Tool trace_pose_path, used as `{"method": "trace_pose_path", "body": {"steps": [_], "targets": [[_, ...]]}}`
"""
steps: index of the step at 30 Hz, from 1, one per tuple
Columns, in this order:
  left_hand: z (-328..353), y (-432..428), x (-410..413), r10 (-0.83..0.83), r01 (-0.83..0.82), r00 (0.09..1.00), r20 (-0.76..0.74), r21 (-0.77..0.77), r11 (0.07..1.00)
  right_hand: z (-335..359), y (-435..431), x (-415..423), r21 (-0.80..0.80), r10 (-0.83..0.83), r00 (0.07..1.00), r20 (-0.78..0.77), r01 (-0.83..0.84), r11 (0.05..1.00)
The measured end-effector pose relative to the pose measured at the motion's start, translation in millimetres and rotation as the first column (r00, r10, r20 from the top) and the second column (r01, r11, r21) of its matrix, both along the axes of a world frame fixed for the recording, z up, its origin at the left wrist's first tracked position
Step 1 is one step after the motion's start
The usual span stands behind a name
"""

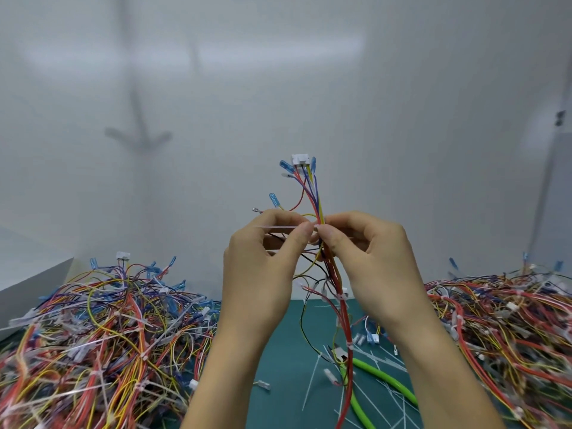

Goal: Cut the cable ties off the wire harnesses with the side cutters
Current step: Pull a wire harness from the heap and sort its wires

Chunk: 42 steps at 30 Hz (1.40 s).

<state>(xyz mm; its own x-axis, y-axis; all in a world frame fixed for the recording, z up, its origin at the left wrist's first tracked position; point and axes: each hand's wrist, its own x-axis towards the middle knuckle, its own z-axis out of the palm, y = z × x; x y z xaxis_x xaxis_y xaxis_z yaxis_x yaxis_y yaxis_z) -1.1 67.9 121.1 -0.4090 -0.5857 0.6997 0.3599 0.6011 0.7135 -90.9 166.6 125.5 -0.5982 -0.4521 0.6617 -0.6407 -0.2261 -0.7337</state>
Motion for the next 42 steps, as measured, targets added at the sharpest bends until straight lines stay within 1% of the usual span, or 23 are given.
{"method": "trace_pose_path", "body": {"steps": [6,8,10,14,17,22,24,26,27,29,30,31,33,34,35,36,37,38,39,40,41,42], "targets": [[0.6,-11.1,8.6,-0.011,0.010,1.000,0.018,0.088,0.996,0.1,2.7,-6.1,-0.066,-0.029,0.994,0.101,0.036,0.997],[-0.1,-15.3,12.3,-0.008,0.004,0.999,0.039,0.117,0.993,1.3,3.7,-6.7,-0.096,0.011,0.989,0.147,0.003,0.995],[-1.2,-18.2,14.9,-0.007,-0.003,0.997,0.083,0.127,0.992,2.1,4.7,-6.5,-0.137,0.086,0.973,0.215,-0.057,0.989],[-3.4,-23.0,16.6,0.013,-0.037,0.975,0.223,0.103,0.994,1.6,5.8,-9.0,-0.159,0.156,0.950,0.269,-0.116,0.981],[-4.1,-28.3,18.8,0.019,-0.032,0.948,0.318,0.036,0.999,0.5,6.8,-12.3,-0.162,0.171,0.942,0.289,-0.128,0.979],[-1.2,-33.2,26.7,0.024,-0.036,0.952,0.306,0.033,0.999,0.7,7.3,-16.6,-0.150,0.156,0.939,0.306,-0.114,0.982],[1.5,-29.6,26.2,0.100,-0.105,0.950,0.296,0.003,0.994,-1.1,5.1,-14.9,-0.137,0.121,0.949,0.290,-0.084,0.987],[4.1,-15.2,19.9,0.296,-0.286,0.925,0.240,-0.074,0.955,-3.2,0.4,-11.9,-0.115,0.058,0.963,0.263,-0.028,0.993],[3.9,-2.5,15.4,0.388,-0.379,0.907,0.164,-0.089,0.921,-3.9,-2.6,-10.1,-0.101,0.017,0.968,0.249,0.009,0.995],[5.0,27.0,5.3,0.484,-0.486,0.874,-0.050,-0.083,0.870,-5.5,-10.0,-6.9,-0.080,-0.061,0.973,0.224,0.081,0.994],[7.3,40.9,1.1,0.495,-0.511,0.855,-0.154,-0.090,0.855,-6.9,-13.3,-4.9,-0.071,-0.085,0.973,0.213,0.102,0.992],[6.4,53.8,-2.4,0.485,-0.514,0.847,-0.217,-0.101,0.852,-8.1,-16.2,-2.2,-0.058,-0.099,0.974,0.202,0.113,0.992],[12.2,69.3,-4.1,0.374,-0.395,0.874,-0.308,-0.005,0.919,-11.0,-18.6,3.8,-0.022,-0.106,0.979,0.173,0.111,0.994],[14.5,72.5,-5.5,0.356,-0.367,0.865,-0.355,0.037,0.929,-12.2,-18.4,6.3,-0.018,-0.097,0.981,0.166,0.101,0.995],[16.8,75.0,-5.3,0.378,-0.397,0.830,-0.409,0.041,0.917,-12.0,-17.6,8.2,-0.021,-0.100,0.981,0.167,0.105,0.994],[17.6,77.6,-6.8,0.432,-0.469,0.788,-0.439,0.028,0.883,-10.8,-16.1,8.4,-0.023,-0.129,0.977,0.171,0.135,0.991],[12.7,77.9,-11.5,0.479,-0.530,0.752,-0.453,0.018,0.848,-8.9,-14.0,7.3,-0.020,-0.168,0.970,0.177,0.174,0.984],[8.4,81.3,-18.1,0.510,-0.558,0.735,-0.447,0.028,0.829,-7.2,-11.7,5.4,-0.021,-0.190,0.964,0.185,0.197,0.980],[2.5,88.0,-25.0,0.545,-0.592,0.709,-0.447,0.043,0.805,-6.0,-9.5,2.3,-0.033,-0.189,0.962,0.195,0.199,0.979],[1.1,90.8,-29.4,0.584,-0.639,0.664,-0.466,0.052,0.768,-5.7,-8.3,-1.3,-0.051,-0.174,0.963,0.208,0.189,0.981],[-3.9,95.9,-32.6,0.605,-0.672,0.619,-0.500,0.061,0.738,-5.9,-7.8,-4.4,-0.062,-0.163,0.961,0.225,0.181,0.982],[-4.3,93.4,-35.6,0.598,-0.682,0.597,-0.536,0.054,0.729,-7.0,-7.9,-7.4,-0.067,-0.161,0.958,0.237,0.182,0.981]]}}
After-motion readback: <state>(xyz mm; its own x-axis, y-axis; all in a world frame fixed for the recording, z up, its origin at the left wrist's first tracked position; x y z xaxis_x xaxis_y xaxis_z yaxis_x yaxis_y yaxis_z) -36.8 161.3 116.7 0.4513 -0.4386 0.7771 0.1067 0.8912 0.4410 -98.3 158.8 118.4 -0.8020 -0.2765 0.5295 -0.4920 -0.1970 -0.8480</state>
